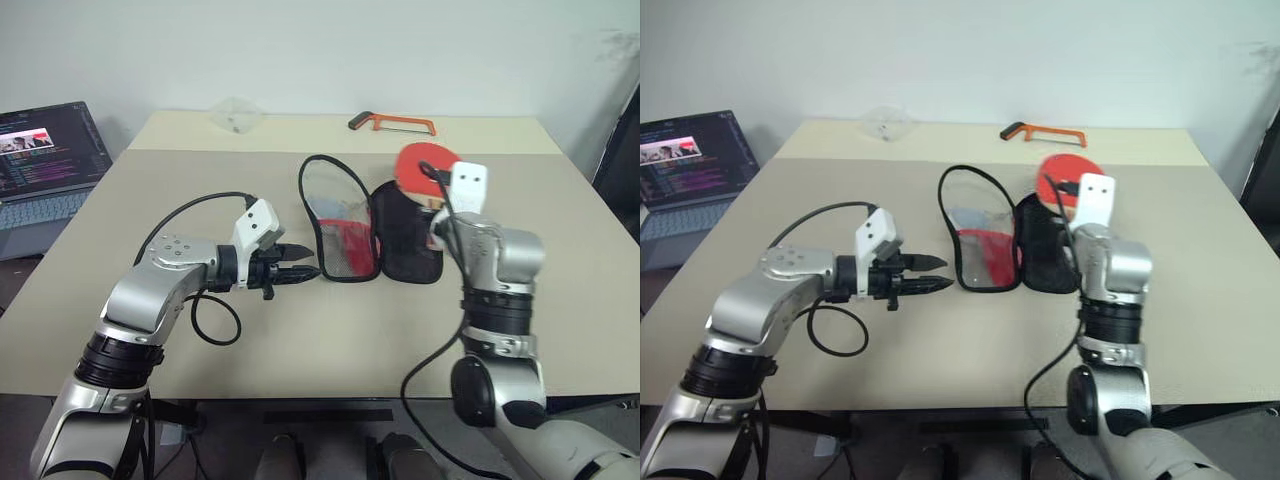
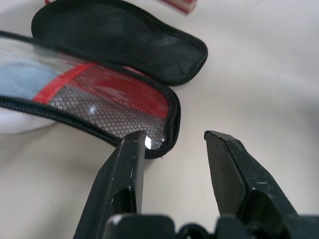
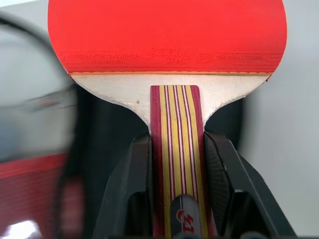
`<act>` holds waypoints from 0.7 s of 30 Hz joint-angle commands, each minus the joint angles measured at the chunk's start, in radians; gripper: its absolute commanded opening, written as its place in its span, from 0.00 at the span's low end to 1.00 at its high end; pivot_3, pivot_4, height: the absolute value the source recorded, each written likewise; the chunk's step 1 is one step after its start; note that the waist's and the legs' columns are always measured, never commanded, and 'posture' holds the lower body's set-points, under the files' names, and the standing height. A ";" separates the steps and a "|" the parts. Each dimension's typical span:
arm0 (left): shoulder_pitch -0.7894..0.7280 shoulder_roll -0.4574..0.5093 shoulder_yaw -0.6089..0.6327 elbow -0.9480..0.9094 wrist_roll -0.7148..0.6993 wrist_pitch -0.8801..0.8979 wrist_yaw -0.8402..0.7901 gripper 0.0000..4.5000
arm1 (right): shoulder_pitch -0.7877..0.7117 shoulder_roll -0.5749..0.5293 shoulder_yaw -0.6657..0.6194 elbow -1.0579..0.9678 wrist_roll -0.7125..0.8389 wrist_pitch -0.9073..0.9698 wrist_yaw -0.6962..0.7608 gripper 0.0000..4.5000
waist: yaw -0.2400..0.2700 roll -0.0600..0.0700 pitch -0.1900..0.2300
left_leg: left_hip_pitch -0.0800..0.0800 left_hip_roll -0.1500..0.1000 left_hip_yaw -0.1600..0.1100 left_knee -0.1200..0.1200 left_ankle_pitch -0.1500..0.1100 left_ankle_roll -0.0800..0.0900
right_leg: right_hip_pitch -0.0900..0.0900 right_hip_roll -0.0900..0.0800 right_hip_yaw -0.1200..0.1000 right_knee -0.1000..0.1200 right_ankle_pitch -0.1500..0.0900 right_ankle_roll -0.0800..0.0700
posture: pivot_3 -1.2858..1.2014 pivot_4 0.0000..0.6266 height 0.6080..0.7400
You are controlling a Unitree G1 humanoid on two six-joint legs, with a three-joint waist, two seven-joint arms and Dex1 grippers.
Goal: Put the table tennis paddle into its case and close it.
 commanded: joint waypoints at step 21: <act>0.031 0.015 0.035 -0.070 -0.008 0.020 0.024 0.46 | 0.030 -0.013 0.000 0.125 0.003 -0.155 -0.094 0.23 | 0.006 0.000 0.000 | -0.002 -0.001 -0.001 0.003 0.002 -0.003 | -0.001 -0.001 -0.002 0.001 0.001 0.001 | 0.52 0.24 1.00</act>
